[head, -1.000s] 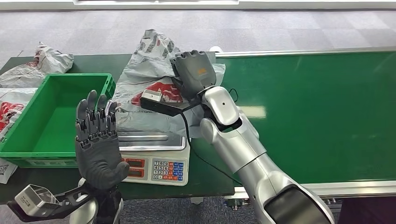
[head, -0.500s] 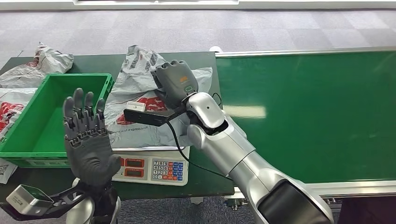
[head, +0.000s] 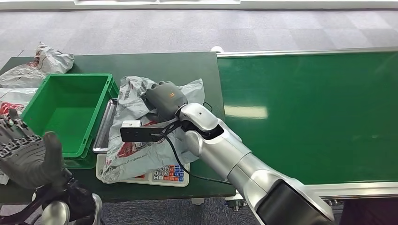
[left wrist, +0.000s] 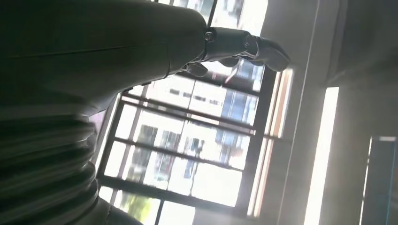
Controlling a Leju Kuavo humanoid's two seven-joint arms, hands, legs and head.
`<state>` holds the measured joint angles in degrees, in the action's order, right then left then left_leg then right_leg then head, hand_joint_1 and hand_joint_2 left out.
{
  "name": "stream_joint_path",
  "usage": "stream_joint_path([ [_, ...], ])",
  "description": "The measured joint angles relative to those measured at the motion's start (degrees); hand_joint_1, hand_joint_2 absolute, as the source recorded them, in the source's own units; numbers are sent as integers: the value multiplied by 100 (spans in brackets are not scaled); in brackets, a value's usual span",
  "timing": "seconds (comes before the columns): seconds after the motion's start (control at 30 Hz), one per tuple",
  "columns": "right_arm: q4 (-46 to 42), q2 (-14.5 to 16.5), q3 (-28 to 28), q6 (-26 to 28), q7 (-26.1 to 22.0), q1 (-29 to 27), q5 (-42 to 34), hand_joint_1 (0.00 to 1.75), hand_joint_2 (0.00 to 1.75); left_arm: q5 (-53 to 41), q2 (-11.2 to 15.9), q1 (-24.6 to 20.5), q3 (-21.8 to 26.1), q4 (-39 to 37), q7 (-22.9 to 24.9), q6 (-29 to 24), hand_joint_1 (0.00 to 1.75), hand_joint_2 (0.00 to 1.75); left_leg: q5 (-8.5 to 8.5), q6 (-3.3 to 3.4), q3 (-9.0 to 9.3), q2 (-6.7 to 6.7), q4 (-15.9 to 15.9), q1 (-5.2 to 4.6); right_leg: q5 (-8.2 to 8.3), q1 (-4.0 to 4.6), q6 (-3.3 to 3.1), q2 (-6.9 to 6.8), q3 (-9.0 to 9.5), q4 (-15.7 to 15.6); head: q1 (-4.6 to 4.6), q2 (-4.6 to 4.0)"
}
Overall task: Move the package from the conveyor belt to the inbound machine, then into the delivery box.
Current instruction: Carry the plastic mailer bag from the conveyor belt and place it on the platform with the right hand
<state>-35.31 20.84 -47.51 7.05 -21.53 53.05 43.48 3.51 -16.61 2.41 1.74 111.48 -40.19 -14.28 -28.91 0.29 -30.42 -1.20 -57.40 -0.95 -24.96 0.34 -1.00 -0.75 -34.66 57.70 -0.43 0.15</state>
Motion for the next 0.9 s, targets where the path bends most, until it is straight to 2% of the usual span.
stream_joint_path([
  [0.2,3,6,-753,-21,28,-10,-621,175,175,-645,37,38,-2,675,0,-2136,0,175,0,0,0,1,0,0,-1,-1,0,0,0,0,0,0],
  [0.3,4,6,-988,21,67,-9,-698,175,175,-854,49,36,-70,859,0,-2481,0,175,0,0,0,2,0,-1,-1,-2,0,-1,1,-1,1,0],
  [0.33,9,6,-1043,36,73,-7,-707,131,175,-886,51,36,-85,895,0,-2503,0,175,0,0,1,1,0,-1,0,-2,0,0,2,-1,1,0],
  [0.43,47,6,-1162,81,90,-4,-714,0,44,-913,55,31,-115,943,0,-2531,0,175,0,0,3,1,-1,-2,0,-2,1,0,3,-1,-1,0],
  [0.47,63,6,-1188,96,98,-4,-706,0,0,-914,57,30,-123,947,0,-2532,0,175,0,0,3,1,-1,-2,0,-2,1,0,4,-1,-1,0],
  [0.9,512,6,-1302,749,804,25,-245,0,0,-1051,61,12,-238,958,0,-2532,0,175,0,0,3,1,-1,-1,0,-2,1,0,4,-1,0,0],
])
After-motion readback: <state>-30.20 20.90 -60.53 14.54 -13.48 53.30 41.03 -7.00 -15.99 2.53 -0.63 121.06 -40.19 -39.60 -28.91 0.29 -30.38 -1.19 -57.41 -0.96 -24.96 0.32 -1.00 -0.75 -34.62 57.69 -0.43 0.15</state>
